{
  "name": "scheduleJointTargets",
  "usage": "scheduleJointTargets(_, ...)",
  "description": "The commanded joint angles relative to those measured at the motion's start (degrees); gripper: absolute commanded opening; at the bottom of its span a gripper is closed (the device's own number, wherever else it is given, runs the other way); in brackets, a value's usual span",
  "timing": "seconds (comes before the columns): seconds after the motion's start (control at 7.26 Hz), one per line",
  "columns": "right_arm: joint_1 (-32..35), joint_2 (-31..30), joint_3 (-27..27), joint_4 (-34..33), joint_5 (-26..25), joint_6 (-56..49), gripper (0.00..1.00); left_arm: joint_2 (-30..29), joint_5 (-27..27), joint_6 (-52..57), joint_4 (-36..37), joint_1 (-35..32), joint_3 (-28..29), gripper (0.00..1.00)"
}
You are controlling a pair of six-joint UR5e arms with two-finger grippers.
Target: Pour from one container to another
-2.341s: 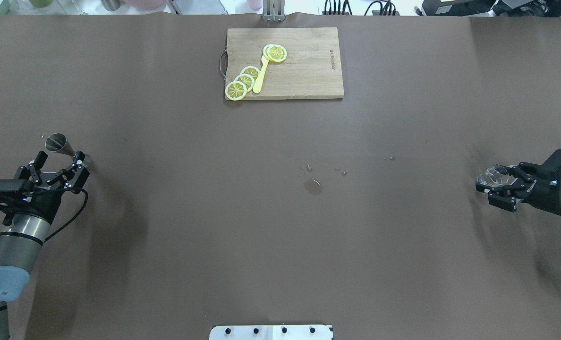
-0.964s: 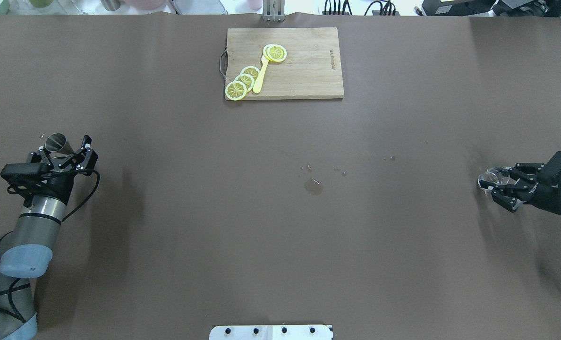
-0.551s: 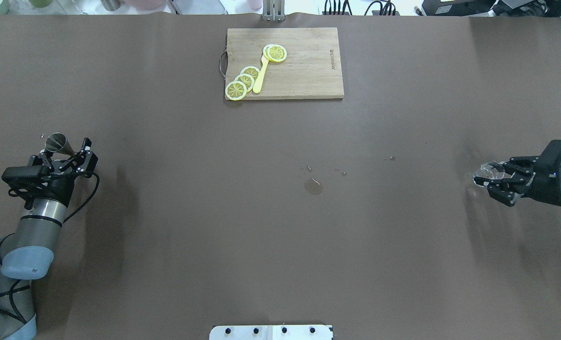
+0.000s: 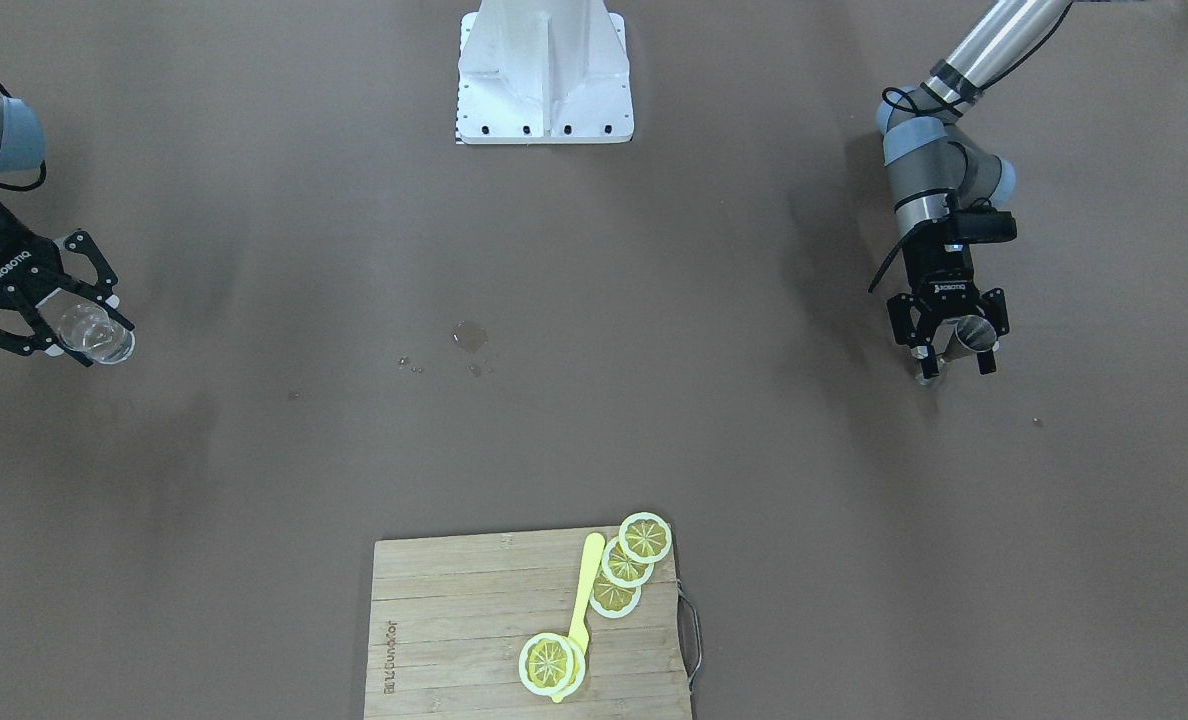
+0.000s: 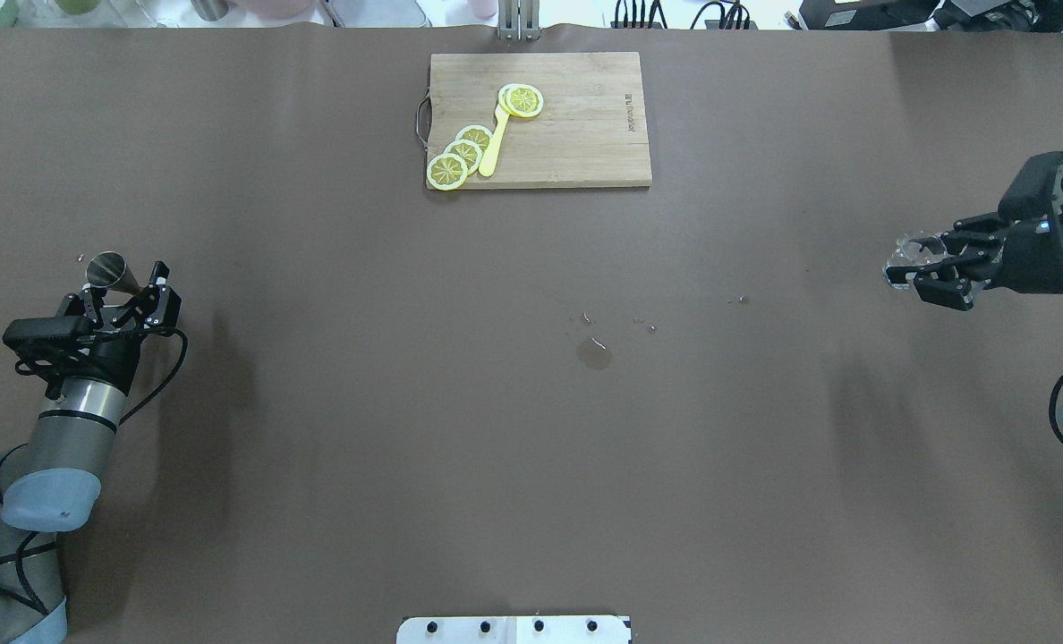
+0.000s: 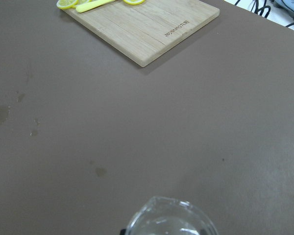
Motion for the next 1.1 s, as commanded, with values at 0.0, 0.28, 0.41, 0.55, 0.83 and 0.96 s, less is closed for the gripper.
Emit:
scheduleJointTargets(0.0, 1.8, 3.83, 0.85, -7.14, 4.73, -6.11, 0.0, 0.43, -0.1, 0.01, -0.02, 0.01, -0.44, 0.28)
scheduleJointTargets(0.28, 2.76, 4.88, 2.51, -10.99, 5.34, -10.26, 0.0, 0.52, 0.07, 0.01, -0.02, 0.01, -0.44, 0.12)
scheduleJointTargets(0.41, 3.89, 7.06, 3.22, -14.85, 5.61, -13.85, 0.0, 0.52, 0.07, 0.1, 0.07, 0.09, -0.44, 0.11)
scheduleJointTargets(0.55, 4.69, 8.56, 4.88, -18.98, 6.05, -19.8, 0.0, 0.52, 0.07, 0.19, 0.07, 0.18, -0.7, 0.07)
scheduleJointTargets(0.83, 2.08, 10.15, 5.69, -23.32, 5.79, -24.33, 0.0, 0.7, -0.19, 0.54, 0.16, 0.18, -3.67, 0.0)
scheduleJointTargets(0.96, 1.19, 11.12, 5.6, -26.2, 6.14, -27.04, 0.0, 0.52, -1.76, 0.72, 0.77, 0.18, -5.17, 0.0)
